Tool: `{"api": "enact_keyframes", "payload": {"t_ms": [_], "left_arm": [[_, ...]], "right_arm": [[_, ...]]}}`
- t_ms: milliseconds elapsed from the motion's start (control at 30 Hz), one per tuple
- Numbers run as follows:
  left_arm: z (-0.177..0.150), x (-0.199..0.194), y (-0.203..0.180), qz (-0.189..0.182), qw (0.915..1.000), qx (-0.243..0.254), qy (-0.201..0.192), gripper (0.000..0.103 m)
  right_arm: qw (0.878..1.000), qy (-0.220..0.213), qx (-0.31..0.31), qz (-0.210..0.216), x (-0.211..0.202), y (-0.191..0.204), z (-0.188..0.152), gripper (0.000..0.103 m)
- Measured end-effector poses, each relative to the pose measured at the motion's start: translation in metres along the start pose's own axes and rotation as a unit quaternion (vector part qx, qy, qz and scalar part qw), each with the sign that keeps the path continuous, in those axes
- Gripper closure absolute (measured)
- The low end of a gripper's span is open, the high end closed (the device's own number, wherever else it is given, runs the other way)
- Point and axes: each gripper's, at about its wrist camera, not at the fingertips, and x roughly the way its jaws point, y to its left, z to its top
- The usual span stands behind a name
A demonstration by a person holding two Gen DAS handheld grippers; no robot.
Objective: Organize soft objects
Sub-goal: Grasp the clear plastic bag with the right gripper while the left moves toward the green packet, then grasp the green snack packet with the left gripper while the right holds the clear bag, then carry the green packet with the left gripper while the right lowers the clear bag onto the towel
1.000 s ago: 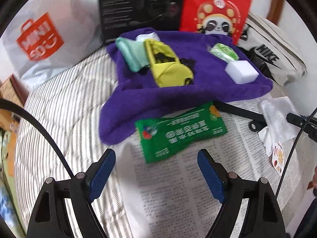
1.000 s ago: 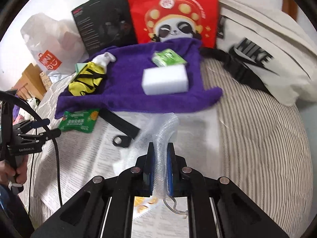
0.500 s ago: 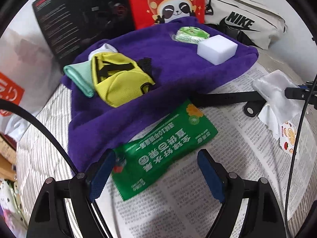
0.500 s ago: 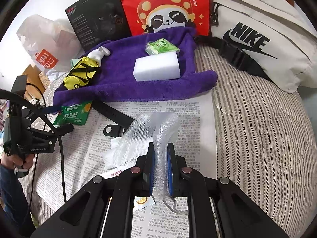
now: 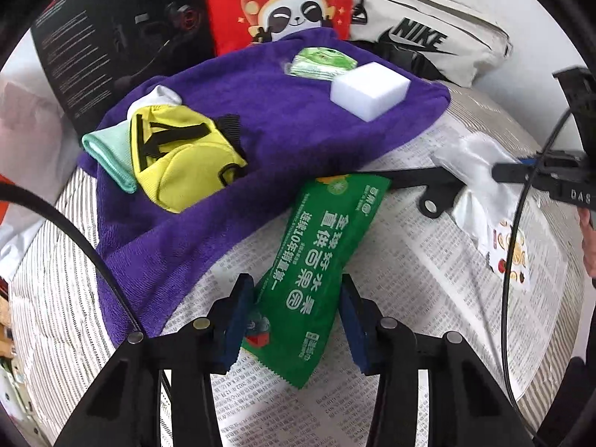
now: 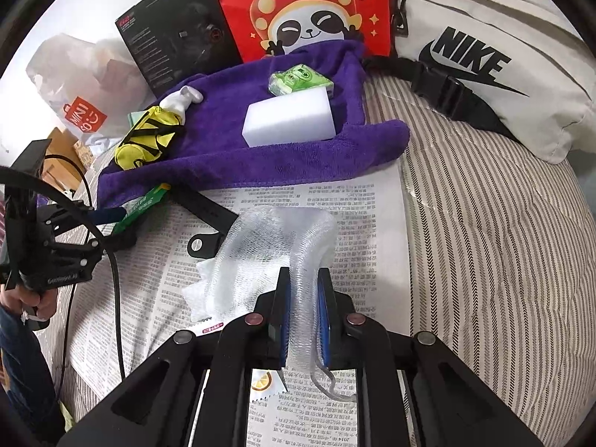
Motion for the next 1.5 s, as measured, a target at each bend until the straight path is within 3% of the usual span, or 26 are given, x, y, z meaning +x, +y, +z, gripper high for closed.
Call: {"api": "enact_keyframes", "payload": {"t_ms": [67, 133, 300, 367, 433, 500, 633, 833, 933, 1500], "left_arm": [[-0.002, -0.001, -0.004, 0.004, 1.0, 0.009, -0.001, 0.054], [0.0, -0.001, -0.005, 0.007, 0.9999, 0.013, -0.004, 0.037], [0.012, 0.007, -0.005, 0.007, 0.9996, 0.027, -0.006, 0.036], [0.014, 0.015, -0.006, 0.01, 0.9992, 0.038, 0.002, 0.047], [0.014, 0.014, -0.006, 0.001, 0.9995, 0.033, -0.002, 0.071], [0.01, 0.011, -0.007, -0.014, 0.9996, 0.027, -0.002, 0.074], [-0.001, 0.003, -0.011, -0.015, 0.9997, 0.018, 0.0, 0.075], [-0.01, 0.002, 0.0, -0.041, 0.9975, -0.054, -0.019, 0.076], [-0.009, 0.003, -0.002, -0.029, 0.9974, -0.062, -0.019, 0.084], [-0.021, -0.036, 0.014, -0.035, 0.99, -0.124, -0.058, 0.085]], "right_arm": [[1.0, 0.001, 0.0, 0.001, 0.001, 0.0, 0.0, 0.088], [1.0, 0.001, 0.001, 0.002, 0.001, -0.001, 0.0, 0.088], [1.0, 0.003, 0.0, 0.003, 0.0, 0.0, 0.0, 0.088], [1.0, 0.003, -0.001, 0.003, 0.0, 0.001, 0.0, 0.088], [1.0, 0.003, -0.002, 0.003, 0.0, 0.001, 0.0, 0.088], [1.0, 0.003, -0.002, 0.003, 0.0, 0.001, 0.0, 0.088], [1.0, -0.001, -0.004, 0.008, -0.002, 0.003, 0.0, 0.088], [0.999, 0.001, 0.015, 0.028, 0.002, -0.003, 0.0, 0.091], [0.999, -0.009, 0.012, 0.033, -0.005, -0.002, 0.0, 0.092], [0.995, -0.06, 0.013, 0.083, -0.046, 0.005, 0.024, 0.093]]}}
